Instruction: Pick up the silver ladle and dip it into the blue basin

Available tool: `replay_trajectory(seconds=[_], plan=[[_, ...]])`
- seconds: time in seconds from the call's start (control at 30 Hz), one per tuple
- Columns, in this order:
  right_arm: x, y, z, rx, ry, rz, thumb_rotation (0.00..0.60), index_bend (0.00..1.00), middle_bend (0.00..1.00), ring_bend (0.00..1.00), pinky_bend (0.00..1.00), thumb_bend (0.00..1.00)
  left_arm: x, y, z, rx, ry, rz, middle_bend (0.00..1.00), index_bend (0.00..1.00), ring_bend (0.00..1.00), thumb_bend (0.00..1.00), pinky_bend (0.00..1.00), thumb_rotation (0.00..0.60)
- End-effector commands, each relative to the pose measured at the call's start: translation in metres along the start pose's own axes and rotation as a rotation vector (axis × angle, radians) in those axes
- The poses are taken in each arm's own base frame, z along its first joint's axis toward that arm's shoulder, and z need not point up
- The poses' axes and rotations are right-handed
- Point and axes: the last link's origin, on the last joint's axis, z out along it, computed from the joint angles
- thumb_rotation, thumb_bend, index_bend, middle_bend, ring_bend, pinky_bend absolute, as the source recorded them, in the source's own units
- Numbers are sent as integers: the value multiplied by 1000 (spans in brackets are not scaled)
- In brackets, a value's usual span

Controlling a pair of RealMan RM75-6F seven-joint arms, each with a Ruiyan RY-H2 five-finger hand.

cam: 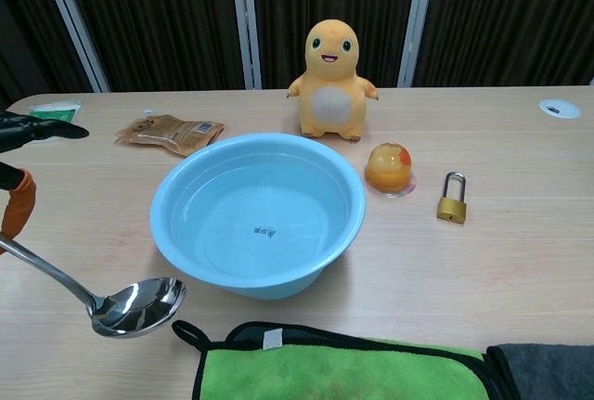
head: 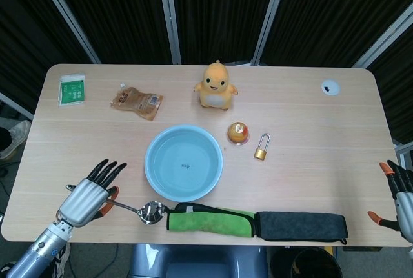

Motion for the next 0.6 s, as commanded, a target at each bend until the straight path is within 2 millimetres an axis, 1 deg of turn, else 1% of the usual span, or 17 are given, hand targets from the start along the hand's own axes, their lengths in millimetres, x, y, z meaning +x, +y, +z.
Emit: replay_trajectory(seconds=[0.03,0.13,0.33,0.4,0.6], plan=[[1,1,-1,3,2,3,600,0,0,0,0,0,6,4,8,-28,10,4,0,653,0,529,0,600],[2,1,-1,5,1,6,600,0,0,0,0,0,10,5,17,-45,16,-2,0,668,0,540,0,600],[3,3,0,0,2,11,600,0,0,0,0,0,17,-1,40,-30,32,-9,0,680,0,563,0,600],[2,4,1,0,-2,12,600,0,0,0,0,0,18,-3,52,-23,37,-11,0,685,0,582,0,600],[0,3,2,3,-17,12,600,0,0,0,0,0,15,-6,88,2,21,-28,0,698,0,586,0,600]])
